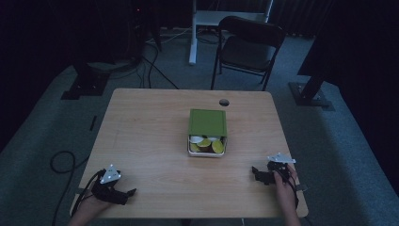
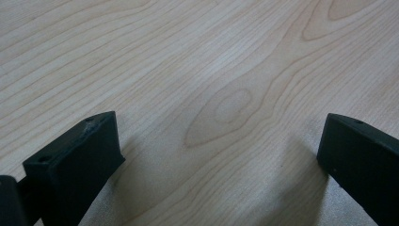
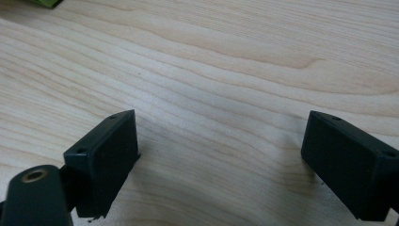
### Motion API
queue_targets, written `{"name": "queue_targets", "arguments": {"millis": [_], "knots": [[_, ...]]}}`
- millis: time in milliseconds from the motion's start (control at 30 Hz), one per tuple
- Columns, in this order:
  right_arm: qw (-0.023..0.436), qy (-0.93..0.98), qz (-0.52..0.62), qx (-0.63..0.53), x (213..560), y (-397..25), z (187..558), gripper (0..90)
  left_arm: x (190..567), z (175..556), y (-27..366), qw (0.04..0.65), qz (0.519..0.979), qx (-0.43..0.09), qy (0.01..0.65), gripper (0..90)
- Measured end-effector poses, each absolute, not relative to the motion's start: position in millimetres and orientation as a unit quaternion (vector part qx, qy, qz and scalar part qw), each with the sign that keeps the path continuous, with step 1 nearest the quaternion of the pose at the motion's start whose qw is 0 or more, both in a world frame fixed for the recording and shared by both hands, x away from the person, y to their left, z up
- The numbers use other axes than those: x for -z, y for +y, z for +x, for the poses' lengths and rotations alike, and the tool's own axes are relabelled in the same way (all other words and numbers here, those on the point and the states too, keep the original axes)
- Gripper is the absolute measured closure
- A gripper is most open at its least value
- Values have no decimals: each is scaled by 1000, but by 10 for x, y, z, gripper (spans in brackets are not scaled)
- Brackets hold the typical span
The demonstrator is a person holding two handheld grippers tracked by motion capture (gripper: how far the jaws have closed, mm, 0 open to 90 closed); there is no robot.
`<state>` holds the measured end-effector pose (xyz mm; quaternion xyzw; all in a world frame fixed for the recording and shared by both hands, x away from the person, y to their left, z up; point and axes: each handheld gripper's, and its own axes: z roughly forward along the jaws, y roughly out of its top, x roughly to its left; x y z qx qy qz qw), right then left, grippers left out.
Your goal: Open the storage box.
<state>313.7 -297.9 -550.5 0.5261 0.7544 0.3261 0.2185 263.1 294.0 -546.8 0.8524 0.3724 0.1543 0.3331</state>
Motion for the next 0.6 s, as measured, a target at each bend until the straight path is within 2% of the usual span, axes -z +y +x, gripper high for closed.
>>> {"name": "queue_targets", "arguments": {"millis": [600], "knots": [[223,749,534,-323,5508,-2951,3159,109,5465,2625,2945,331,854,-154,370,1]]}}
